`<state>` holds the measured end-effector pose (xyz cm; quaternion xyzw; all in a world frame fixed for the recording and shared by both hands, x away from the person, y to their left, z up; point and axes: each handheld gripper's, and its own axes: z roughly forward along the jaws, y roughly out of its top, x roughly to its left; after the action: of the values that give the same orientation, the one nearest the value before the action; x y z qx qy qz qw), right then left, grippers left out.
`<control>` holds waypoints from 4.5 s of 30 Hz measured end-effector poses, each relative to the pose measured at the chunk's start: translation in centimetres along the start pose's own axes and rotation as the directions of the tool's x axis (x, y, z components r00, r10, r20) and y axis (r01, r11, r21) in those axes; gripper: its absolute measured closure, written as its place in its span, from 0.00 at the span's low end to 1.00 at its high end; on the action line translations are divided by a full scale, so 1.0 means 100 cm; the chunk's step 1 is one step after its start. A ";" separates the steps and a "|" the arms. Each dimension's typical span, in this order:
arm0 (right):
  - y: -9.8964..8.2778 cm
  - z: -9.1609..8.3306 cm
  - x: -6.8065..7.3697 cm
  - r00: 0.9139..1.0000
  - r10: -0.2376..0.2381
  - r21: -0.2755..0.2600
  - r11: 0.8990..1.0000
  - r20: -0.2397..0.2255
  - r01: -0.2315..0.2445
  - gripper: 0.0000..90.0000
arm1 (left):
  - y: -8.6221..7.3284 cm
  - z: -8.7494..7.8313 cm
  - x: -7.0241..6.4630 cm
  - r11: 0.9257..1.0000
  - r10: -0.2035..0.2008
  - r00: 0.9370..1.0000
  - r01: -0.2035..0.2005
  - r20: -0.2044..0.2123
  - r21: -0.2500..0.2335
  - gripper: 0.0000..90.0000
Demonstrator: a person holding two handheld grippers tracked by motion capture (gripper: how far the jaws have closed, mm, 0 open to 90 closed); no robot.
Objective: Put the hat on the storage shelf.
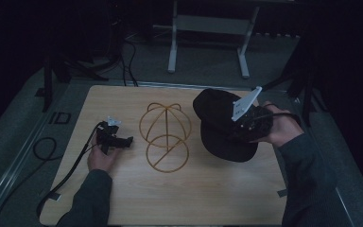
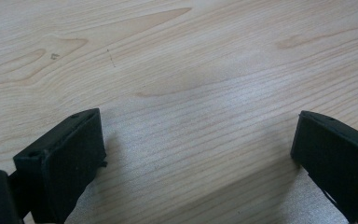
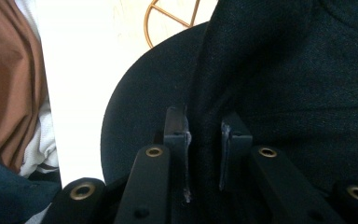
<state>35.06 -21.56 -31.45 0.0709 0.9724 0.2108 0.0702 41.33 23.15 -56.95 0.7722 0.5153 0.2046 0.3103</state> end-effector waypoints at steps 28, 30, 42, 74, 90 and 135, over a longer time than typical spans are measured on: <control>0.038 -0.017 -0.001 0.998 -0.065 -0.029 0.997 0.000 0.065 0.86 | 0.000 0.000 0.000 1.000 0.000 1.000 0.000 0.000 0.000 0.03; 0.041 -0.017 0.000 0.998 -0.070 -0.035 0.997 -0.002 0.070 0.86 | 0.000 0.000 0.000 1.000 0.000 1.000 0.000 0.000 0.000 0.03; 0.057 -0.017 0.001 0.994 -0.108 -0.043 0.993 -0.011 0.107 0.86 | 0.000 0.000 0.000 1.000 0.001 1.000 -0.001 0.000 0.000 0.03; 0.083 -0.022 0.000 0.988 -0.151 -0.058 0.987 -0.014 0.150 0.85 | 0.000 0.001 0.000 1.000 0.002 1.000 -0.002 0.000 -0.002 0.03; 0.099 -0.019 0.006 0.982 -0.184 -0.074 0.981 -0.032 0.181 0.85 | 0.001 0.001 0.000 1.000 0.005 1.000 -0.005 0.000 0.000 0.03; 0.143 0.009 0.028 0.956 -0.281 -0.062 0.959 -0.080 0.277 0.84 | 0.001 0.001 0.000 1.000 0.004 1.000 -0.004 -0.002 0.001 0.03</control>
<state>34.07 -7.81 -26.56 -0.0782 0.9692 0.2261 0.0584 41.43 23.06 -56.95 0.7730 0.5144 0.2058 0.3090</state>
